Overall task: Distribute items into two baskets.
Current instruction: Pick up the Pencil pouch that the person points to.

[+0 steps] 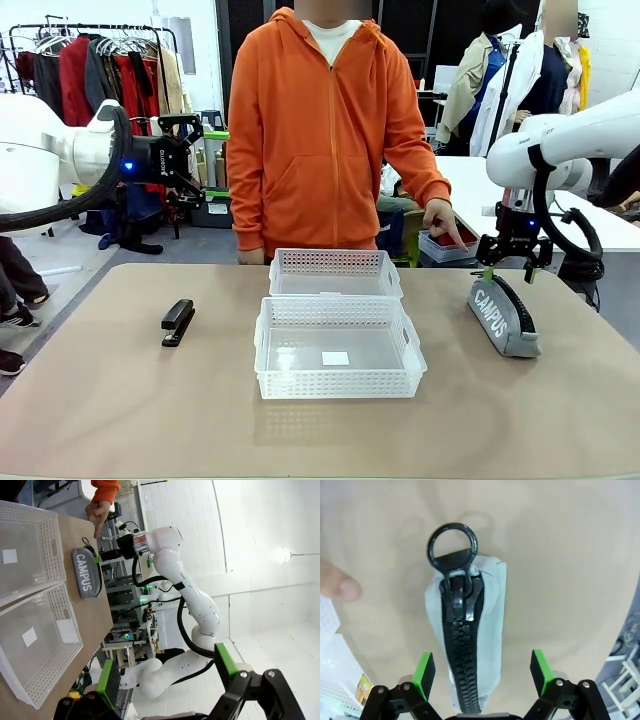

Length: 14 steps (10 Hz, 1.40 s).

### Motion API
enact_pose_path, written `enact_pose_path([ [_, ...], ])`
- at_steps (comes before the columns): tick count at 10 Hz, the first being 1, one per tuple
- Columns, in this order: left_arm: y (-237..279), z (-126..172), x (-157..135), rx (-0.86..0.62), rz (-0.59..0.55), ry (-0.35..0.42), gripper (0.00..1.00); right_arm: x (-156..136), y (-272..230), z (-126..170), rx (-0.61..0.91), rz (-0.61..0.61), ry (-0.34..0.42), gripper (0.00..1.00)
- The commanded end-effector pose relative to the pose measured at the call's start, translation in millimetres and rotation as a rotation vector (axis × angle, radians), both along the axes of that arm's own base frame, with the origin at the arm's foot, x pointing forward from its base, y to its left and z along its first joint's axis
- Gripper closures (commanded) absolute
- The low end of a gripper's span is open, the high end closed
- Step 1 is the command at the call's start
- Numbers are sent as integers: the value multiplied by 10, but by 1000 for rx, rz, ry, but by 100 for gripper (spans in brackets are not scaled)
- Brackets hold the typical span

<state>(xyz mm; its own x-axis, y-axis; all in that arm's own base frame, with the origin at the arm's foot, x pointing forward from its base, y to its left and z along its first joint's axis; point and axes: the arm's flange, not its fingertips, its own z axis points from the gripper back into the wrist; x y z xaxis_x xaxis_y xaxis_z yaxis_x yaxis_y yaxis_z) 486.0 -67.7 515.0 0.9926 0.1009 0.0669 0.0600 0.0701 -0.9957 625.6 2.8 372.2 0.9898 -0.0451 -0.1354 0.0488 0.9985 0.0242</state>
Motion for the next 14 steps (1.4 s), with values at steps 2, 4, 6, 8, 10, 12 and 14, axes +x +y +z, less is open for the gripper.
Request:
enact_pose_path([
  [2,11,16,-16,-2,4,-1,0,59,-49,-125,43,6,3,0],
  [4,11,16,-16,-2,4,-1,0,-10,37,-147,73,16,13,0],
  [6,11,16,-16,-2,4,-1,0,-103,100,-141,98,22,-8,0],
  [8,11,16,-16,-2,4,-1,0,-219,111,-182,54,25,16,0],
  [10,11,16,-16,-2,4,-1,0,-125,158,-184,73,12,41,0],
  [12,11,16,-16,-2,4,-1,0,-125,158,-184,73,12,41,0],
  [14,11,16,-16,-2,4,-1,0,-166,175,-228,70,7,42,0],
])
